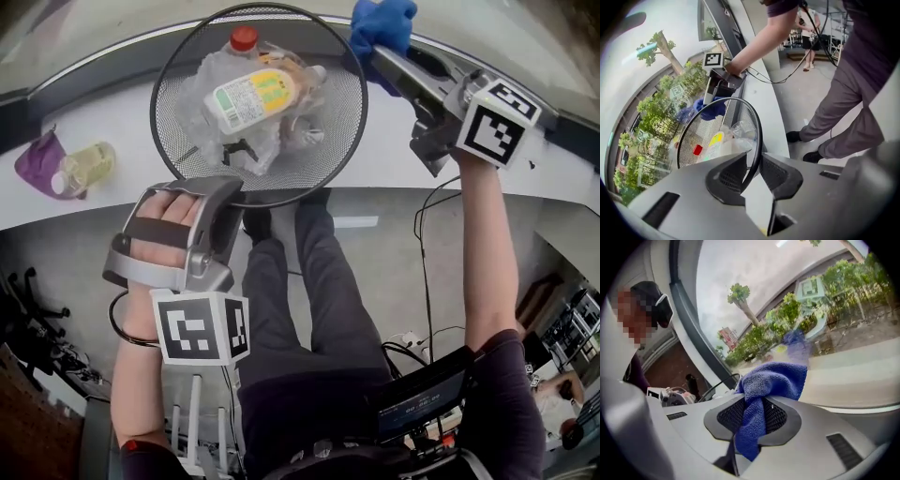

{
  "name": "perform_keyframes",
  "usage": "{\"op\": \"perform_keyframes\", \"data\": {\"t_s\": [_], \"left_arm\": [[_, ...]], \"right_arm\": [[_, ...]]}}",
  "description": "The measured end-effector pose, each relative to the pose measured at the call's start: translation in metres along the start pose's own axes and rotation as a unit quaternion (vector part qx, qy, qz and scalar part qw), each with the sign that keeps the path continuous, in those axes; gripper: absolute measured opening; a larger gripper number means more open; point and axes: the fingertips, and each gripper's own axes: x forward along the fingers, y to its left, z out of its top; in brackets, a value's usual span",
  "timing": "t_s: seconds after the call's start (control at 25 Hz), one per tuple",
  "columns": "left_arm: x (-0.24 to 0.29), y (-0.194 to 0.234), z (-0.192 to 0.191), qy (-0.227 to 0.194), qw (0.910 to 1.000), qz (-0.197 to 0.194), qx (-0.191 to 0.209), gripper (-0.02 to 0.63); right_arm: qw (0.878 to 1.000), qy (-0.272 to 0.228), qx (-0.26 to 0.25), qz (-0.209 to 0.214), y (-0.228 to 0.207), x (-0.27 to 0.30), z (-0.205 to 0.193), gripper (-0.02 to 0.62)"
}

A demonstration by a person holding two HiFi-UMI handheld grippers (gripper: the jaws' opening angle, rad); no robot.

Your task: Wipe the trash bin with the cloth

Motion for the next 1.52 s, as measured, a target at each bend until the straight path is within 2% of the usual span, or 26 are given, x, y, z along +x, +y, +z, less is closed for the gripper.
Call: {"op": "perform_keyframes", "data": {"t_s": [0.08, 0.2, 0.36, 0.48, 0.56, 0.68, 0.72, 0.8, 0.88, 0.96, 1.04, 1.16, 1.24, 1.36, 1.52], "left_arm": [[0.000, -0.002, 0.005, -0.004, 0.9997, -0.007, -0.021, 0.078], [-0.002, -0.007, 0.020, -0.008, 0.9982, -0.015, -0.058, 0.070], [-0.003, -0.009, 0.029, -0.004, 0.9937, -0.018, -0.110, 0.069], [0.002, -0.007, 0.043, -0.008, 0.9890, -0.018, -0.147, 0.058], [0.008, -0.004, 0.052, -0.011, 0.9868, -0.015, -0.161, 0.051], [0.011, -0.002, 0.062, -0.025, 0.9880, -0.010, -0.152, 0.047], [0.009, -0.001, 0.067, -0.035, 0.9885, -0.012, -0.147, 0.069], [0.003, 0.003, 0.073, -0.052, 0.9891, -0.025, -0.135, 0.144], [0.003, 0.007, 0.067, -0.036, 0.9936, -0.036, -0.101, 0.181], [0.005, 0.009, 0.038, 0.016, 0.9985, -0.032, -0.040, 0.181], [-0.003, 0.009, 0.001, 0.054, 0.9983, -0.020, 0.006, 0.179], [-0.016, 0.004, -0.022, 0.059, 0.9977, -0.021, 0.027, 0.145], [-0.012, 0.003, -0.017, 0.054, 0.9978, -0.025, 0.027, 0.110], [-0.008, 0.006, -0.005, 0.042, 0.9986, -0.031, -0.002, 0.100], [-0.008, -0.001, 0.004, 0.049, 0.9975, -0.043, -0.028, 0.083]], "right_arm": [[0.999, 0.025, 0.039, 0.012, -0.001, 0.005, -0.026, 0.083], [0.993, 0.025, 0.117, 0.023, 0.003, -0.014, -0.064, 0.083], [0.983, 0.021, 0.175, 0.043, 0.028, -0.030, -0.104, 0.083], [0.977, 0.031, 0.201, 0.062, 0.052, -0.033, -0.134, 0.083], [0.974, 0.058, 0.199, 0.087, 0.075, -0.027, -0.157, 0.083], [0.974, 0.092, 0.181, 0.103, 0.099, -0.012, -0.185, 0.083], [0.972, 0.090, 0.188, 0.105, 0.101, -0.010, -0.188, 0.083], [0.969, 0.081, 0.206, 0.111, 0.094, -0.015, -0.186, 0.083], [0.970, 0.076, 0.206, 0.101, 0.078, -0.031, -0.179, 0.083], [0.976, 0.063, 0.193, 0.077, 0.063, -0.040, -0.162, 0.083], [0.986, 0.039, 0.151, 0.066, 0.063, -0.035, -0.126, 0.083], [0.997, 0.002, 0.052, 0.056, 0.065, -0.026, -0.055, 0.083], [0.998, -0.021, 0.040, 0.044, 0.055, -0.028, -0.027, 0.083], [0.993, -0.049, 0.096, 0.050, 0.043, -0.028, -0.020, 0.083], [0.971, -0.081, 0.212, 0.072, 0.034, -0.024, -0.038, 0.083]]}}
